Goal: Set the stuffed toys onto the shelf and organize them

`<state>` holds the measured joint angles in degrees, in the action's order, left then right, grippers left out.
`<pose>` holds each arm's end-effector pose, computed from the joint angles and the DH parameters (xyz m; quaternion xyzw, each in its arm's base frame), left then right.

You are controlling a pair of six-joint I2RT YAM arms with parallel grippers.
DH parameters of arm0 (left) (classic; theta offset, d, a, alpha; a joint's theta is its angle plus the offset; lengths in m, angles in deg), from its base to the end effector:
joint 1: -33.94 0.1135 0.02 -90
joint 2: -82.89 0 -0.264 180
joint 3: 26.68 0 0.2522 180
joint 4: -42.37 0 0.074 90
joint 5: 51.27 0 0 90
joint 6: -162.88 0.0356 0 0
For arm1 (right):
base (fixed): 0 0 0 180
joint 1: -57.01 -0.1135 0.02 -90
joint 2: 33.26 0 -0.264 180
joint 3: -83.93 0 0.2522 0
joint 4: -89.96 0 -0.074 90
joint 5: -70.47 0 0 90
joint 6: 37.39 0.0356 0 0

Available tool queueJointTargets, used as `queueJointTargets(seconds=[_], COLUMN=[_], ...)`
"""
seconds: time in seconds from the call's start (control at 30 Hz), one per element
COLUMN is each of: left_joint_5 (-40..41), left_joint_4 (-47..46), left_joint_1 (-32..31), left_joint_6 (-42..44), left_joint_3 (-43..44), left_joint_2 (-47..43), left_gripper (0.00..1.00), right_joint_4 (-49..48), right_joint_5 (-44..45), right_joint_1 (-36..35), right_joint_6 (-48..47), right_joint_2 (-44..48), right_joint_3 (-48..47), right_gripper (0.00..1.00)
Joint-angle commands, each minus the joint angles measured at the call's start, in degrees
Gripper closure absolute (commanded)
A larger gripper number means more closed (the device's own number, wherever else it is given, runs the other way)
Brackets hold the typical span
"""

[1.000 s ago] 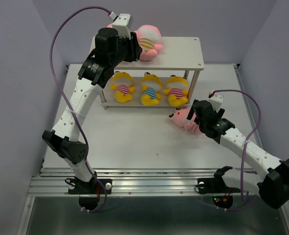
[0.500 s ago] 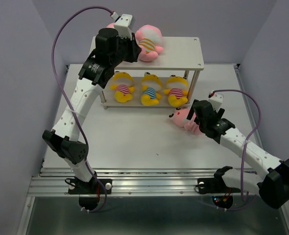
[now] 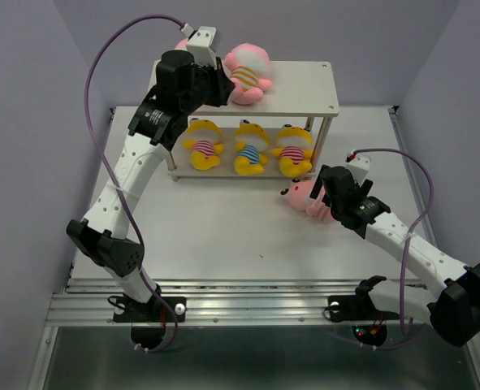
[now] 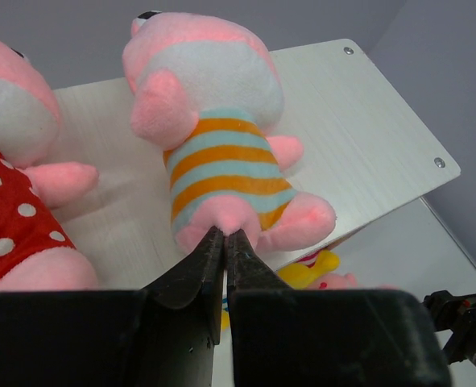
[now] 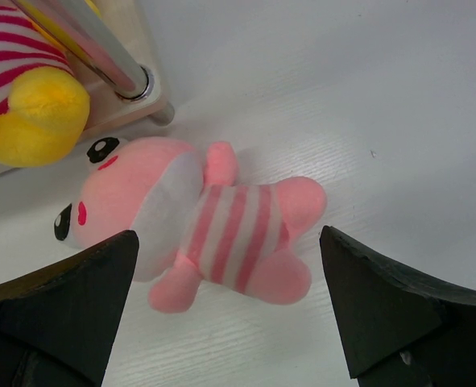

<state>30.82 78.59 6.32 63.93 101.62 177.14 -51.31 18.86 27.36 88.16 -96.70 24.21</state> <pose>0.3147 -0.1702 0.5138 0.1638 0.7014 -0.2643 0.6414 0.2098 0.0940 0.2645 0.1769 0.8563 -0.0484 0.4829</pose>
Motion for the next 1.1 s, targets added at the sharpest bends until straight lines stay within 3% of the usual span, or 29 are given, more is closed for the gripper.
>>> queueJointTargets(seconds=[0.0, 0.23, 0.37, 0.73, 0.8, 0.97, 1.0, 1.07], left_joint_5=[0.25, 0.08, 0.43, 1.13, 1.31, 1.13, 0.87, 0.61], left_joint_4=[-3.21, -3.56, -3.56, -2.95, -2.95, -3.21, -3.21, -3.21], left_joint_1=[0.28, 0.28, 0.2, 0.28, 0.28, 0.28, 0.28, 0.28], left_joint_6=[-1.68, -2.65, -2.91, -3.0, -2.92, -2.74, -2.74, -2.74], left_joint_3=[-1.16, -2.04, -2.22, -2.74, -2.92, -3.53, -3.54, -3.54], left_joint_2=[-4.52, -5.05, -4.79, -3.55, -3.99, -4.96, -5.14, -5.4], left_gripper=[0.99, 0.99, 0.84, 0.83, 0.67, 0.45, 0.36, 0.31], right_joint_4=[-2.74, -3.0, -3.0, -3.0, -3.09, -3.09, -3.0, -3.09], right_joint_5=[0.19, -0.07, 0.02, 0.54, 0.54, 0.37, 0.37, 0.19], right_joint_1=[0.29, 0.29, 0.29, 0.29, 0.29, 0.29, 0.29, 0.29], right_joint_6=[-0.22, -0.22, -0.31, -0.57, -0.48, -0.48, -0.48, -0.48], right_joint_2=[1.04, 1.3, 1.39, 1.65, 1.83, 1.83, 1.83, 1.83], right_joint_3=[0.6, 0.87, 0.95, 1.22, 1.04, 0.95, 0.95, 0.87], right_gripper=[0.0, 0.0, 0.0, 0.0, 0.0, 0.0, 0.0, 0.0])
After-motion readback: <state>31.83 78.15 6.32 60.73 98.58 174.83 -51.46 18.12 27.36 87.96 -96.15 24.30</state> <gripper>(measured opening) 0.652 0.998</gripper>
